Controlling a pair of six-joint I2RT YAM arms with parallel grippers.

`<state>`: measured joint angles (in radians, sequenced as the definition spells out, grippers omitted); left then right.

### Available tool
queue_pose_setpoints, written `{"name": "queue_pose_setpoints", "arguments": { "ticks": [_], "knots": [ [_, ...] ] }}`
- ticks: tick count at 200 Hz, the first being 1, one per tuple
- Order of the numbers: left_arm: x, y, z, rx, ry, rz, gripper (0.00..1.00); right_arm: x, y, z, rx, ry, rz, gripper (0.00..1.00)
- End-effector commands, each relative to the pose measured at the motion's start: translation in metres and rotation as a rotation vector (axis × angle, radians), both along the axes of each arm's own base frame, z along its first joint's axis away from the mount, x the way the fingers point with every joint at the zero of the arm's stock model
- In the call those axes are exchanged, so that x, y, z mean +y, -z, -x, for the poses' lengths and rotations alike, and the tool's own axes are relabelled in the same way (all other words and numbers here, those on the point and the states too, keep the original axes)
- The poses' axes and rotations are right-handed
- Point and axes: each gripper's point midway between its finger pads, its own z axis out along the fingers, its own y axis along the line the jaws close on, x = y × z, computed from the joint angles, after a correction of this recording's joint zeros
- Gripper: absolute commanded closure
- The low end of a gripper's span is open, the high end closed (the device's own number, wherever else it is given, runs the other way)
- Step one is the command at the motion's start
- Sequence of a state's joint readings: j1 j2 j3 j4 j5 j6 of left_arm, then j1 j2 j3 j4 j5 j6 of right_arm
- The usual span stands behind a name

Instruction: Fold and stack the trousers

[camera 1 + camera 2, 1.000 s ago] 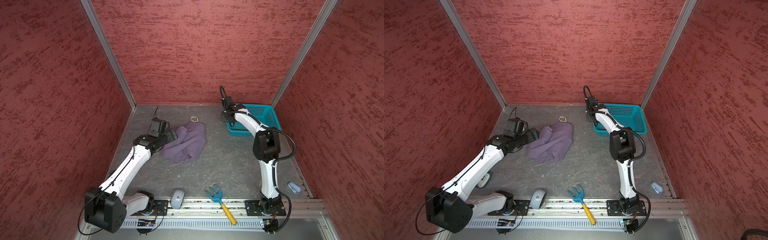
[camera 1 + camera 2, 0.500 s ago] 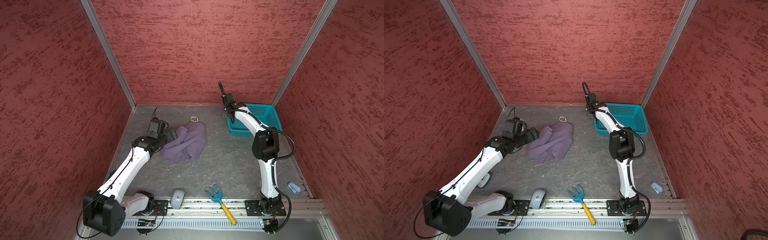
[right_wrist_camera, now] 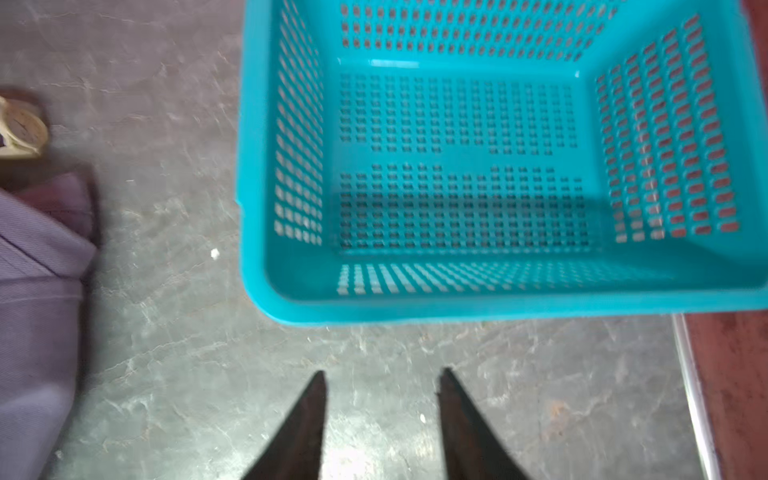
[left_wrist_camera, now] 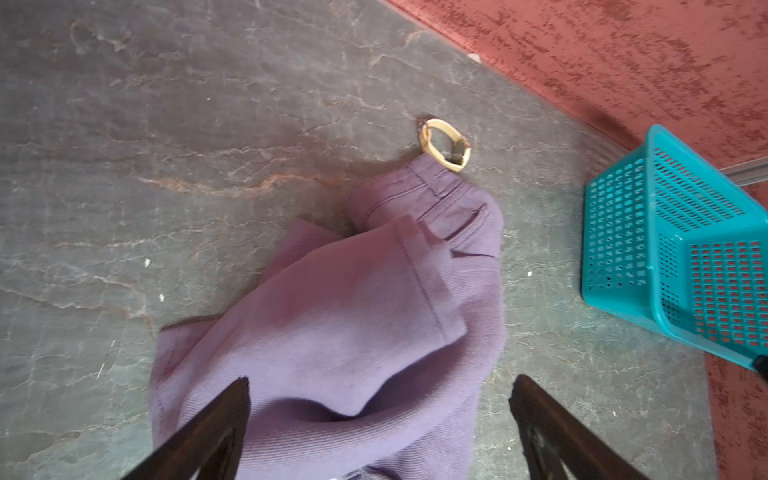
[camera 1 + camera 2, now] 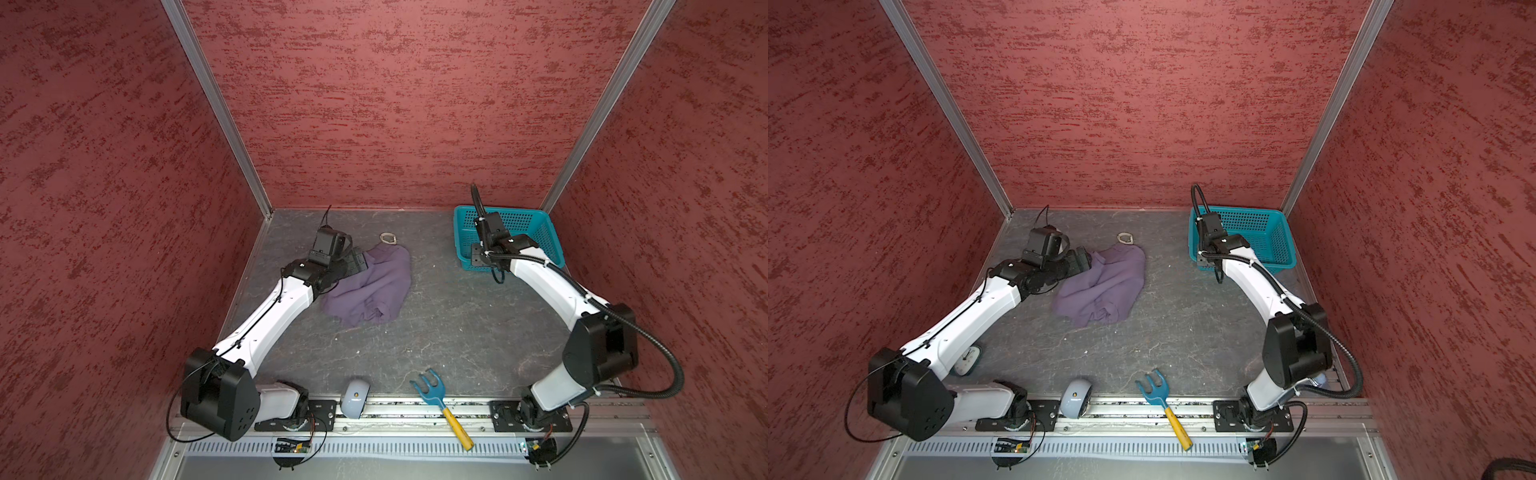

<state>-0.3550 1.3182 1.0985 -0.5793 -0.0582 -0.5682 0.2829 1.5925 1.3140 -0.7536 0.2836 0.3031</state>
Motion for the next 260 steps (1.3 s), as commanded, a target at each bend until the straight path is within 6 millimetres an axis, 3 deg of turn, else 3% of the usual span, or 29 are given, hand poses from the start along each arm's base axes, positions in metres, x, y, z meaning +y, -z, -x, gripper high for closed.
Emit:
{"name": "queue_pose_setpoints", "arguments": {
  "ticks": [1,41,77,122,200,260],
  "knots": [
    [0.000,-0.011,-0.002,-0.034,0.004,-0.010,0.02,-0.019,0.026,0.007,0.047,0.120,-0.110,0.61],
    [0.006,-0.014,0.005,-0.034,-0.001,-0.028,0.02,-0.049,0.052,-0.011,0.076,0.219,-0.191,0.62],
    [0.012,-0.014,0.010,-0.034,-0.017,-0.037,0.02,-0.076,0.063,-0.035,0.074,0.276,-0.170,0.62],
    [0.014,-0.011,0.011,-0.026,-0.016,-0.050,0.02,-0.104,0.059,-0.058,0.054,0.318,-0.114,0.62],
    [0.005,-0.006,0.007,-0.006,0.015,-0.044,0.01,-0.152,0.050,-0.057,0.050,0.398,-0.044,0.60],
    [-0.001,-0.006,0.015,-0.004,0.031,-0.044,0.01,-0.193,0.047,-0.075,0.032,0.426,-0.044,0.60]
  ]
}}
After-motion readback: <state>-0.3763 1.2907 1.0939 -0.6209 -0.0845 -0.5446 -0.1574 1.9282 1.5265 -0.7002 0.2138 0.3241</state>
